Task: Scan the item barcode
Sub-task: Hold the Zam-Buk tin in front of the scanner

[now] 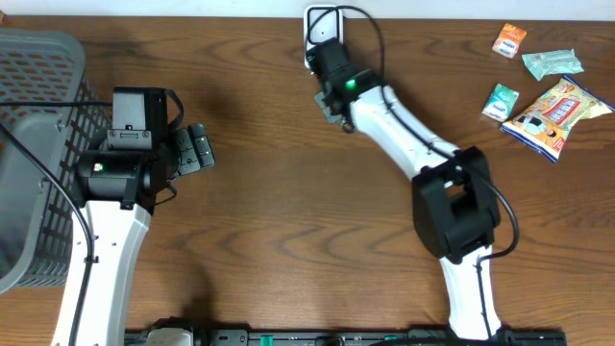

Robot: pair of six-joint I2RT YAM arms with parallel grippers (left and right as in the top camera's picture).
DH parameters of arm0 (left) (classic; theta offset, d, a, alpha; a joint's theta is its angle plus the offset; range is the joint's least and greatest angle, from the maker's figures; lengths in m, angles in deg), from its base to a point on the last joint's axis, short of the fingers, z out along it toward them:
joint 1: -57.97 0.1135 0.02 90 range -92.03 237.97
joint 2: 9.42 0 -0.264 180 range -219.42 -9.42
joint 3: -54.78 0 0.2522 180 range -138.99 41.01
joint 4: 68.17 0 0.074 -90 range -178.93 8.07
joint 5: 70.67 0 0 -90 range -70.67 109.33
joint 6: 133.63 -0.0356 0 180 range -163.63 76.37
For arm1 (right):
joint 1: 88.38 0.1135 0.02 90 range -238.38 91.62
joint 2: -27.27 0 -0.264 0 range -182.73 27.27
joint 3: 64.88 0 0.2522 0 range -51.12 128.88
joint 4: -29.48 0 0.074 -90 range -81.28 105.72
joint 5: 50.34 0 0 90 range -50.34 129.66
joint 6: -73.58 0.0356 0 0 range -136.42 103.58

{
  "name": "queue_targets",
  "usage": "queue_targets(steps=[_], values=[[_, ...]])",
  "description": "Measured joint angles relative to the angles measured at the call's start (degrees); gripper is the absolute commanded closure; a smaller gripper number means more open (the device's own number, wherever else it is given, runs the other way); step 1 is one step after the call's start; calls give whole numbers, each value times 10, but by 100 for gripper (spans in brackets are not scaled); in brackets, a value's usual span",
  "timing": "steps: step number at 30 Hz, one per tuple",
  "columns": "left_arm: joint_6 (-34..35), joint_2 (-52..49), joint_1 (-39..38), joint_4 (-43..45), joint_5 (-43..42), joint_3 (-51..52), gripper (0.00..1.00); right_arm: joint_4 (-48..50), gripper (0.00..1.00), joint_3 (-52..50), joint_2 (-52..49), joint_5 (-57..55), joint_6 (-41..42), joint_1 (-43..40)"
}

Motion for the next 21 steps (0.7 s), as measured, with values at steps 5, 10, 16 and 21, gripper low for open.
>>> queue_targets(steps=[5, 10, 16, 21], values=[[0, 0, 0, 0, 0, 0, 2, 60, 53, -1, 0, -158, -22, 27], [0, 0, 0, 0, 0, 0, 3, 228, 54, -1, 0, -241, -97, 26], [0, 0, 0, 0, 0, 0, 2, 369, 57, -1, 0, -194, -200, 19], [0, 0, 0, 0, 0, 0, 2, 520, 63, -1, -8, -145, -294, 17]])
